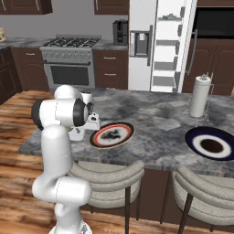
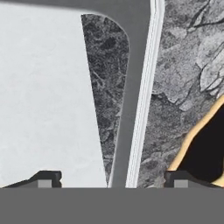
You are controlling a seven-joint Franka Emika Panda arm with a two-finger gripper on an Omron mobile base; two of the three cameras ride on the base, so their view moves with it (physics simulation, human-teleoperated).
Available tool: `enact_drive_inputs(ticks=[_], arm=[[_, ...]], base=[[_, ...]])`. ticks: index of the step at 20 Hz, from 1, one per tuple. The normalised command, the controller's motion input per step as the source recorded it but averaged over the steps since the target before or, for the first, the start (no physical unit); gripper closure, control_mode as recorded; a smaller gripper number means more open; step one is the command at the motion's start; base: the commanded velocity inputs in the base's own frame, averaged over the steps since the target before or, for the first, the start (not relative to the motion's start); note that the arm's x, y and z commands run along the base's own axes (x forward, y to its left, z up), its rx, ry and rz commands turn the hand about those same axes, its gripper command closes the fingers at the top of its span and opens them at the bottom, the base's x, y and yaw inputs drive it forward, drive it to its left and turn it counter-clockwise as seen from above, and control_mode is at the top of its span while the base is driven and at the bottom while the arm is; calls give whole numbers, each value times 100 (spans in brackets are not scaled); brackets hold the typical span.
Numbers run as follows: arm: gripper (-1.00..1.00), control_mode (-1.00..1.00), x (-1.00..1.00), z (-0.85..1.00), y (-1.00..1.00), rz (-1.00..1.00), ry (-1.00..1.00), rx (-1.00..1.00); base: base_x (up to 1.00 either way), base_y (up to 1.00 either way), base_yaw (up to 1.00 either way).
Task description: Place two dumplings into each of the tupperware containers and then place the containers in the fridge.
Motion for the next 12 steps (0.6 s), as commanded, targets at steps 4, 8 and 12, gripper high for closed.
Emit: enact_drive_inputs(ticks=[4,8,12], arm=[[100,-100,0,-5,10,3,0,0],[100,-100,0,0,15,1,0,0],[100,-100,0,0,11,0,0,0]], base=[[0,0,0],[0,0,0],[0,0,0]])
